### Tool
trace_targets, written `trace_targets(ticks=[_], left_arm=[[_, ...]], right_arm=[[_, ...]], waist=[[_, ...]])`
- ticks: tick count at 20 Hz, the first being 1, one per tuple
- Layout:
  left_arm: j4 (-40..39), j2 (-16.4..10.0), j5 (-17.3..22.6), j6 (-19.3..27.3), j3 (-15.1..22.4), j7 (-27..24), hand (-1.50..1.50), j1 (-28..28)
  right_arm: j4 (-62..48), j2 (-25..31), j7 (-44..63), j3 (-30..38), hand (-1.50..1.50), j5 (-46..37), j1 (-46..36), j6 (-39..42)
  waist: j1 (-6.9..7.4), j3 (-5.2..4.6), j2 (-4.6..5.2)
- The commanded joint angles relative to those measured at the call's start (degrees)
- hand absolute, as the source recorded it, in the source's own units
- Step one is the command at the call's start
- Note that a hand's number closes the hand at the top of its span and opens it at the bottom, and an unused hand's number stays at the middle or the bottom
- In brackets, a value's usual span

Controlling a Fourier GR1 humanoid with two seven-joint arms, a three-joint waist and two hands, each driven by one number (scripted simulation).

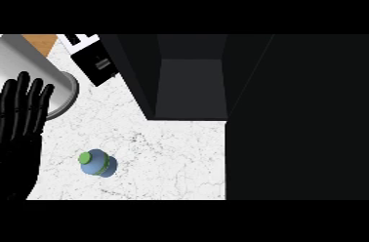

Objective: Pick up the bottled water, place it into the cabinet and close the cabinet

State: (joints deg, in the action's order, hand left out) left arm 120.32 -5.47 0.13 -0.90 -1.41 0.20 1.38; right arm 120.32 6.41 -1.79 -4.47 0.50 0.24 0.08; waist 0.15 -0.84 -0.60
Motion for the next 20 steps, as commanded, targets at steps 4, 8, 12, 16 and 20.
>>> trace_targets(ticks=[4, 8, 12, 16, 20], left_arm=[[8.3, -4.7, 8.6, -10.4, -1.9, -1.8, -1.50, 8.6], [7.9, -5.8, 21.2, -14.8, -2.2, 6.4, -1.50, 12.4], [13.6, -6.7, 27.6, -16.9, -5.5, 8.7, -1.50, 19.3], [21.7, -6.8, 30.9, -16.9, -7.7, 13.3, -1.50, 24.6], [21.0, -7.5, 34.5, -16.0, -10.9, 17.1, -1.50, 22.5]], right_arm=[[2.9, -1.0, -2.8, -1.5, -1.50, -3.6, 8.0, -0.8], [8.9, 0.7, 3.8, -6.0, -1.50, 2.5, 12.1, 4.7], [11.0, -0.2, 10.2, -7.7, -1.50, 0.6, 7.9, 2.4], [18.9, 0.2, 13.7, -9.0, -1.50, 1.3, 12.0, 2.9], [21.9, -0.8, 17.8, -13.3, -1.50, -1.6, 11.9, 1.7]], waist=[[0.14, 0.83, 0.39], [0.35, 0.83, 0.16], [0.71, 0.80, 0.45], [0.33, 0.84, 0.41], [0.09, 0.85, 0.45]])
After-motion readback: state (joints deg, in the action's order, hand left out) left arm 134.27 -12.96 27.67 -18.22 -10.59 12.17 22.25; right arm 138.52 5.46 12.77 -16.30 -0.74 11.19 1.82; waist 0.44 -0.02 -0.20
